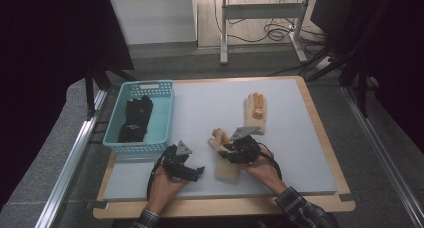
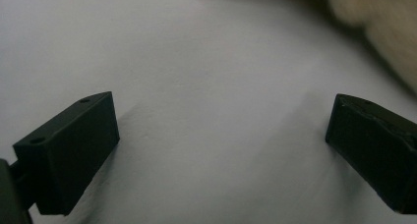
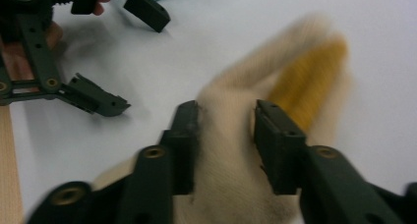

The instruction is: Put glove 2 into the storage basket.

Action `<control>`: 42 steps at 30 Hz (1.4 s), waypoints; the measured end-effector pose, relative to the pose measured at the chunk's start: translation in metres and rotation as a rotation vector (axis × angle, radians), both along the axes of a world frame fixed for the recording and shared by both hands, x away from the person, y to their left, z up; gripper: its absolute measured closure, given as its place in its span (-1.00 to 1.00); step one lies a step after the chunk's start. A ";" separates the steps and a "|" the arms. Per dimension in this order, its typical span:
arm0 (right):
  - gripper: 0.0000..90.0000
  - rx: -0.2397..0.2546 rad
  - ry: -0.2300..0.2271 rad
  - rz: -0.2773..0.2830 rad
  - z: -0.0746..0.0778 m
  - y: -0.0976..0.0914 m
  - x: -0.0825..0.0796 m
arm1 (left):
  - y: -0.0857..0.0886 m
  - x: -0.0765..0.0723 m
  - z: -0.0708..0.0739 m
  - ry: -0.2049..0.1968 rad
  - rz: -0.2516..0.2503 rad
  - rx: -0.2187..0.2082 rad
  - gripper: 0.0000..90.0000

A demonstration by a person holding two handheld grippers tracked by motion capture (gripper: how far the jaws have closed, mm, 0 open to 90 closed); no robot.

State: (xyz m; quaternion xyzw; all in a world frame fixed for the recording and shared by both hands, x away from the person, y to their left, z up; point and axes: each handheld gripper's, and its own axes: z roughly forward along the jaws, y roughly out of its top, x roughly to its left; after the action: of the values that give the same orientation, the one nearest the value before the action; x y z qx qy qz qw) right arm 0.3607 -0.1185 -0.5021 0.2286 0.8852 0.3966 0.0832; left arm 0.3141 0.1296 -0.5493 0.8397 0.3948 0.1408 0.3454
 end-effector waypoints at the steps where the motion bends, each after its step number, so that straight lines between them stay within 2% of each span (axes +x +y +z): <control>1: 0.22 -0.001 -0.019 0.003 0.002 0.001 -0.002 | 0.000 0.000 0.000 0.000 0.000 0.000 -1.00; 3: 0.09 0.011 -0.051 -0.008 0.009 0.001 -0.002 | 0.000 0.000 0.000 0.000 0.000 0.000 -1.00; 6: 0.11 0.021 -0.077 -0.044 0.021 -0.007 0.005 | 0.000 0.000 0.000 0.000 0.000 0.001 -1.00; 12: 0.45 0.030 -0.067 -0.117 0.024 -0.024 0.026 | 0.000 0.000 0.000 0.001 -0.002 0.002 -1.00; 17: 0.48 0.035 -0.039 -0.138 0.019 -0.029 0.036 | 0.000 0.000 0.000 0.003 -0.001 0.000 -1.00; 19: 0.47 0.015 -0.045 -0.136 0.014 -0.025 0.040 | 0.000 0.000 0.000 0.003 -0.001 0.000 -1.00; 23: 0.43 0.012 -0.032 -0.138 0.007 -0.016 0.049 | 0.000 0.000 0.000 0.003 -0.001 0.000 -1.00; 27: 0.24 0.003 -0.027 -0.141 -0.002 0.000 0.059 | 0.000 0.000 0.000 0.003 -0.001 0.001 -1.00; 30: 0.11 -0.020 -0.027 -0.150 -0.010 0.013 0.067 | 0.000 0.000 0.000 0.003 0.000 -0.001 -1.00; 33: 0.11 -0.050 -0.022 -0.145 -0.018 0.024 0.074 | 0.000 0.000 0.000 0.003 -0.001 0.002 -1.00; 36: 0.60 -0.100 -0.035 -0.145 -0.024 0.032 0.076 | 0.000 0.000 0.000 0.003 -0.001 0.001 -1.00; 37: 0.74 -0.097 -0.034 -0.146 -0.023 0.032 0.076 | 0.000 0.000 0.000 0.003 -0.001 0.002 -1.00; 38: 0.81 -0.098 -0.030 -0.144 -0.022 0.032 0.076 | 0.000 0.000 0.000 0.003 -0.002 0.002 -1.00; 39: 0.89 -0.106 -0.049 -0.147 -0.018 0.031 0.074 | 0.000 0.000 0.000 0.003 0.000 0.000 -1.00; 42: 0.89 -0.083 -0.075 -0.154 -0.005 0.023 0.067 | 0.000 0.000 0.000 0.003 -0.004 0.005 -1.00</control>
State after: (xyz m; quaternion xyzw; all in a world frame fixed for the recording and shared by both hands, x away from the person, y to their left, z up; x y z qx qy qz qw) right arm 0.4279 -0.0958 -0.5068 0.2773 0.8769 0.3602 0.1561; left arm 0.3142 0.1300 -0.5490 0.8415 0.3933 0.1399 0.3430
